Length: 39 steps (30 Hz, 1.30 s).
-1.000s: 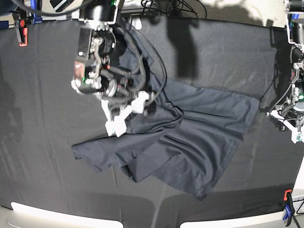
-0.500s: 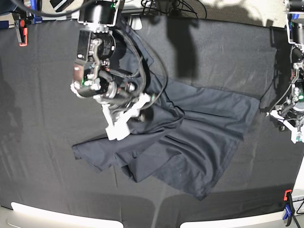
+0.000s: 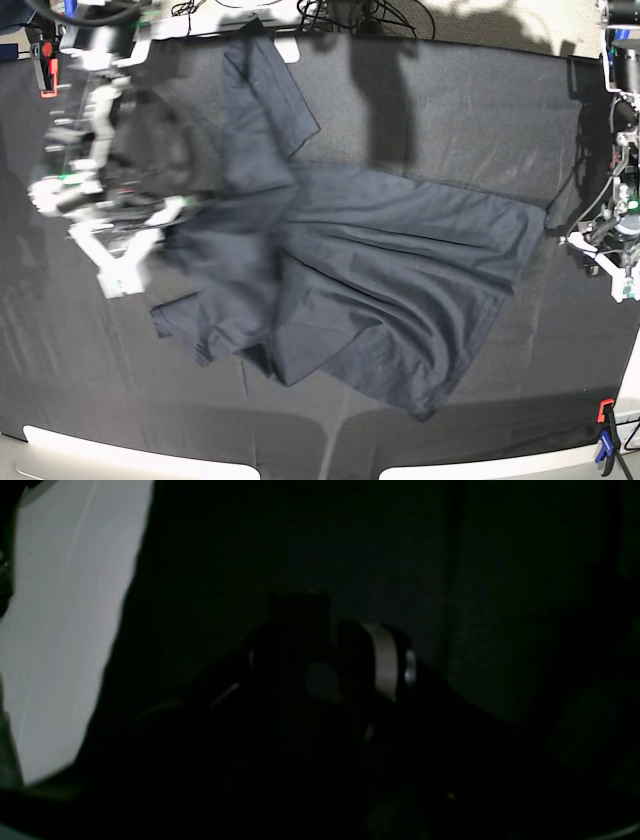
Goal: Layout the t-shirt on the table in an organized manner, then fold the t-shirt properly
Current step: 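Pull the grasped shirt edge outward with the right gripper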
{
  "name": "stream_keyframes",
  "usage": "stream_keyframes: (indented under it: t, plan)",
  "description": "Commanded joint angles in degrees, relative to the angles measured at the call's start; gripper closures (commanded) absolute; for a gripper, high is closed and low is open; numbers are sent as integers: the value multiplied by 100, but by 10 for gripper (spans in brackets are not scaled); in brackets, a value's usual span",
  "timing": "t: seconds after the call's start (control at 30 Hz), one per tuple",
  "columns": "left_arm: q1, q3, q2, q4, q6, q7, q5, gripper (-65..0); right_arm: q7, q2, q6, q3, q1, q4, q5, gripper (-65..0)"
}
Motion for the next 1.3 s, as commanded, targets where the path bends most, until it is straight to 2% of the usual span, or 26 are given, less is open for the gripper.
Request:
stream_keyframes:
  t: [0.0,0.1,0.17,0.47,0.77,0.83,0.9,1.07,1.13,1.2,1.27]
  plan:
    - [-122,-44,-109,96,22,-138,13,-235,168,179,-9,94,101,-20,4,0]
    - [-122,-44,-109,96,22,-98,13,-235,391,439,-9,160,105,-358,-17,0]
    - [-120,-44,-109,96,22,-98,13,-235,619,586,-35,157,111,-566,-251,0]
    - [-109,-44,-109,96,20,-101,13,-235,667,1207,-693,157,138,-1067,-1331,0]
    - [-111,-44,-109,96,9,-101,11,-235,756,1447,-1434,157,208,-1261,-2157,0]
    - [-111,-44,-111,96,-282,-74,11,-235,732,1495,-1449,157,271,-1261,-2020,0]
    - [-111,-44,-111,96,-754,17,-44,-235,619,1537,-1447,157,332,-1261,-1746,0]
    - [-125,-44,-109,96,-1744,304,-640,-236,354,1615,-1443,160,442,-1261,-1207,-174]
    - [-127,-44,-109,96,-1897,332,-892,-237,321,1611,-1440,157,494,-1261,-1187,-182]
    - [-125,-44,-101,96,-1908,369,-953,-237,323,1613,-1440,157,544,-1261,-1187,-182]
    - [-125,-44,-39,94,-1908,726,-962,-237,326,1613,-1443,157,586,-1261,-1178,-182]
